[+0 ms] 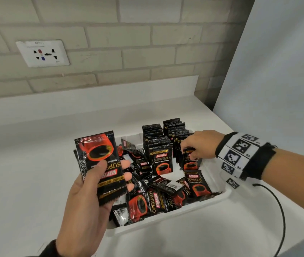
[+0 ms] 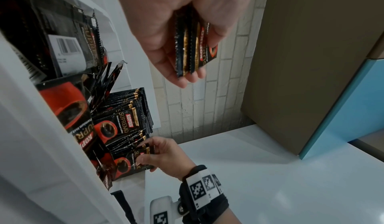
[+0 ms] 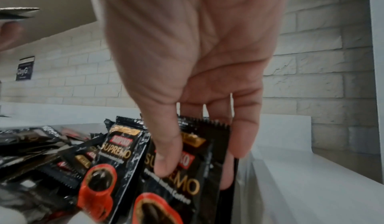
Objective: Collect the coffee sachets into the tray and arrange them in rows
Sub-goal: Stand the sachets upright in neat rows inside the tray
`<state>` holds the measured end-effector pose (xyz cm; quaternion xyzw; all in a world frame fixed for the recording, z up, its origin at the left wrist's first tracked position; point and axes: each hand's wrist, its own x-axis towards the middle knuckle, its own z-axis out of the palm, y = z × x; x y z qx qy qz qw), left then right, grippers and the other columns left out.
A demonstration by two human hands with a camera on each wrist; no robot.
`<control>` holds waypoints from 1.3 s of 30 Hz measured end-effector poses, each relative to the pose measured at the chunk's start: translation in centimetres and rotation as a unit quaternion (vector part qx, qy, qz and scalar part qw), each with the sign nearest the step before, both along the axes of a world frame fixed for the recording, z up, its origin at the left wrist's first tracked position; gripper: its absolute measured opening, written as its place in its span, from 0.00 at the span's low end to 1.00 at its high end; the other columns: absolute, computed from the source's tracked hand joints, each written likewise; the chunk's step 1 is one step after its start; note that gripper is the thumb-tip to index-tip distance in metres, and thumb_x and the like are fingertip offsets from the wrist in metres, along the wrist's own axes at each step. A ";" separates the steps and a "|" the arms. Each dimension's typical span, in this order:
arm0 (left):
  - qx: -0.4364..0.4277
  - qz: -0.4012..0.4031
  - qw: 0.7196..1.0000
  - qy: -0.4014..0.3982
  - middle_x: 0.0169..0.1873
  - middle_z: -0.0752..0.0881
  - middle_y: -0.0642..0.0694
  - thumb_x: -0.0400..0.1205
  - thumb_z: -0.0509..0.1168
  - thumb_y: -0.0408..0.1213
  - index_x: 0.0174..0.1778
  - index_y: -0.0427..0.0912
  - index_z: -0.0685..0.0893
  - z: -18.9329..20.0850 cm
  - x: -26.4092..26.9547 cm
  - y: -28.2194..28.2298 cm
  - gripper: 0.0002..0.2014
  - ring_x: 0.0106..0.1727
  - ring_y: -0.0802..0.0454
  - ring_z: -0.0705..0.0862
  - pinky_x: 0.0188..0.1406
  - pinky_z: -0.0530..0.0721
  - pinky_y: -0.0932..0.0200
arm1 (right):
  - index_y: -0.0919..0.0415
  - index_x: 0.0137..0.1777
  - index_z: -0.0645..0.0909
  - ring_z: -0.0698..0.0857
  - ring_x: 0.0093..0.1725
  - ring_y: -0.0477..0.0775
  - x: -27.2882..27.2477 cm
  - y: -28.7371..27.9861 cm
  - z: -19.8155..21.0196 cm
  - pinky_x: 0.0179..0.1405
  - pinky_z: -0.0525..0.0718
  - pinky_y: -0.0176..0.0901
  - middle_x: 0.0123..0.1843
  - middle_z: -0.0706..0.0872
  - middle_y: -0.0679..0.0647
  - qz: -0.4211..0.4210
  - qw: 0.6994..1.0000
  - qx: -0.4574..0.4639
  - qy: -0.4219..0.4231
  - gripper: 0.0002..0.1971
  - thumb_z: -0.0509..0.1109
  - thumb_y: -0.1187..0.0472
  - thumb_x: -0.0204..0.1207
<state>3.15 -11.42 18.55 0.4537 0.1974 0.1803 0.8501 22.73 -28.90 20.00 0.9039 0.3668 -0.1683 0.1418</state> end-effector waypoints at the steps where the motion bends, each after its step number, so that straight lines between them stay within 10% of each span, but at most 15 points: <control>1: 0.004 -0.006 1.000 0.001 0.36 0.90 0.40 0.70 0.62 0.42 0.45 0.41 0.85 0.0 0.0 0.0 0.13 0.30 0.50 0.88 0.27 0.88 0.56 | 0.48 0.69 0.73 0.80 0.59 0.55 0.2 0.1 0.1 0.46 0.72 0.41 0.64 0.80 0.52 0.000 1.000 -0.006 0.000 0.18 0.65 0.56 0.79; 17: -0.042 -0.075 0.996 0.039 0.39 0.90 0.35 0.85 0.51 0.35 0.58 0.36 0.79 -0.4 0.6 -0.8 0.14 0.31 0.45 0.89 0.27 0.89 0.55 | 0.47 0.65 0.71 0.77 0.61 0.50 1.4 -2.2 0.3 0.47 0.72 0.42 0.62 0.77 0.46 -0.042 0.992 0.083 -0.082 0.20 0.69 0.51 0.75; 24: 0.010 -0.082 0.994 0.077 0.47 0.90 0.36 0.81 0.59 0.32 0.58 0.41 0.79 -0.5 1.3 -1.5 0.11 0.47 0.40 0.89 0.42 0.89 0.47 | 0.48 0.60 0.72 0.78 0.51 0.48 1.0 -2.9 0.0 0.41 0.69 0.40 0.60 0.77 0.44 -0.094 0.978 0.144 -0.115 0.16 0.68 0.47 0.75; 39: -0.014 -0.073 0.994 0.077 0.43 0.91 0.43 0.77 0.64 0.31 0.56 0.44 0.80 -1.2 1.9 -1.6 0.12 0.45 0.46 0.90 0.28 0.88 0.57 | 0.45 0.45 0.74 0.77 0.39 0.41 -2.0 -5.1 -1.0 0.39 0.75 0.39 0.42 0.77 0.39 -0.168 0.919 0.353 -0.052 0.06 0.70 0.53 0.75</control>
